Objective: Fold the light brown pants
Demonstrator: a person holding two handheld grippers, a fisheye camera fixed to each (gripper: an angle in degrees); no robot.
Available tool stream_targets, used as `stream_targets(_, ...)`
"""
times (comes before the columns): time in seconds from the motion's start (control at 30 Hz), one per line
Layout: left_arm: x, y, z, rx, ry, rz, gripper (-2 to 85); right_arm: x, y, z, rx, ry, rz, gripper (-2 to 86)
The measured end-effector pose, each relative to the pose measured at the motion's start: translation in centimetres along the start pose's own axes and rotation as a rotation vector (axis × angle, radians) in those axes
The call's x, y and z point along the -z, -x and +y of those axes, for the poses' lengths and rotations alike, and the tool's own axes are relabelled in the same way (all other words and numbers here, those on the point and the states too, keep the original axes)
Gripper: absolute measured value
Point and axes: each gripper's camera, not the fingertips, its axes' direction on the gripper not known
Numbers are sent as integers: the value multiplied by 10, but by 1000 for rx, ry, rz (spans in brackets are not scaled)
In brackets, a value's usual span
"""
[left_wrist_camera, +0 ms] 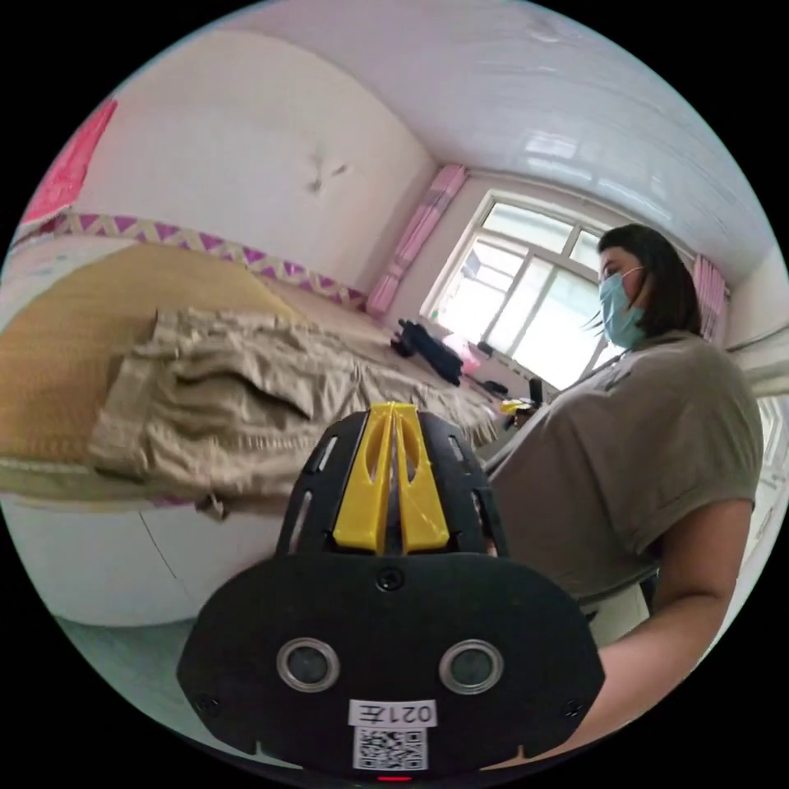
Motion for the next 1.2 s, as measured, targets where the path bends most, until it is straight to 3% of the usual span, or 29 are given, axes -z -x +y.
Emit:
stream_targets(0.07, -14, -1, -48, -56, -17, -119, -9, 37, -20, -26, -6, -124, 143, 91)
stream_targets(0.2, -90, 55, -115, -23, 126, -275, -9, 20, -74, -90, 37, -42, 388, 94)
stream_targets(0.27, -157, 128, -142, 86, 256, -333, -9, -17, -125, -134, 69, 33, 490, 92)
stream_targets(0.43, -257, 291, -144, 440, 528, -467, -9, -101, -240, -200, 45, 153, 507, 97)
stream_targets(0.53, -259, 356, -135, 622, 466, -307, -9, -132, -316, -222, -116, 205, 561, 100)
stream_targets(0.6, -256, 379, -129, 655, 434, -243, -9, -148, -358, -227, -213, 280, 570, 91)
stream_targets(0.7, -253, 405, -124, 664, 395, -194, -9, -152, -400, -228, -245, 248, 555, 27)
stream_targets(0.93, -267, 448, -143, 625, 342, -247, -9, -162, -488, -249, -391, 158, 351, -5)
stream_targets(1.2, -234, 469, -148, 677, 198, -395, -9, -228, -484, -316, -340, 219, 494, -1)
